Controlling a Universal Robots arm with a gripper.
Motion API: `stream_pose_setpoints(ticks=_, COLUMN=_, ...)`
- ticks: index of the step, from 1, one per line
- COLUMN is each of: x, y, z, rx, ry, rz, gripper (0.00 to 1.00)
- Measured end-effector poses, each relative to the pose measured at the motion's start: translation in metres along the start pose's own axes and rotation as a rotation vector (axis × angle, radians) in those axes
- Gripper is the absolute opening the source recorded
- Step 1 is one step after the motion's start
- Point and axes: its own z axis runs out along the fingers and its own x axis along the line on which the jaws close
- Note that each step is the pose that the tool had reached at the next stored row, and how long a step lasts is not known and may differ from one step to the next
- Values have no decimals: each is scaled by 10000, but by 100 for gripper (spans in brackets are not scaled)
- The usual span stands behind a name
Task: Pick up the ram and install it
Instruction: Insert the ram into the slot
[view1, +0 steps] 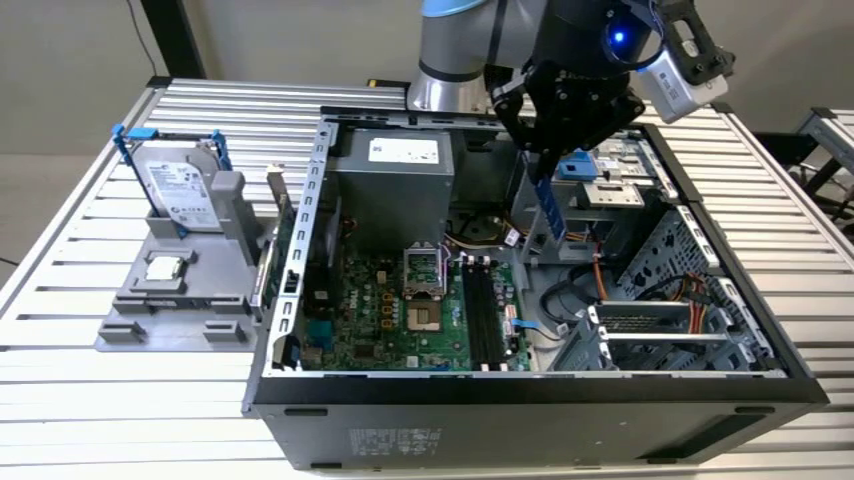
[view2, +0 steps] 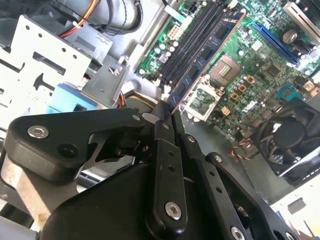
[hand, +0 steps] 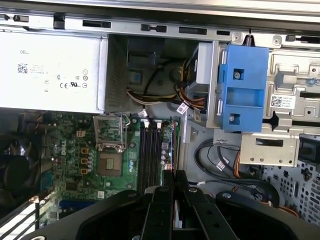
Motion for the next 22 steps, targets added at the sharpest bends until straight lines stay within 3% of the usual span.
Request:
stream_pose_setpoints(ticks=8, x=0, y=-2, z=71, rx=4, ry=-4, rz=0, gripper=0)
stream_pose_setpoints(ticks=22, x=2, y=-7, z=276, rx=8, ry=-43, rz=7, gripper=0)
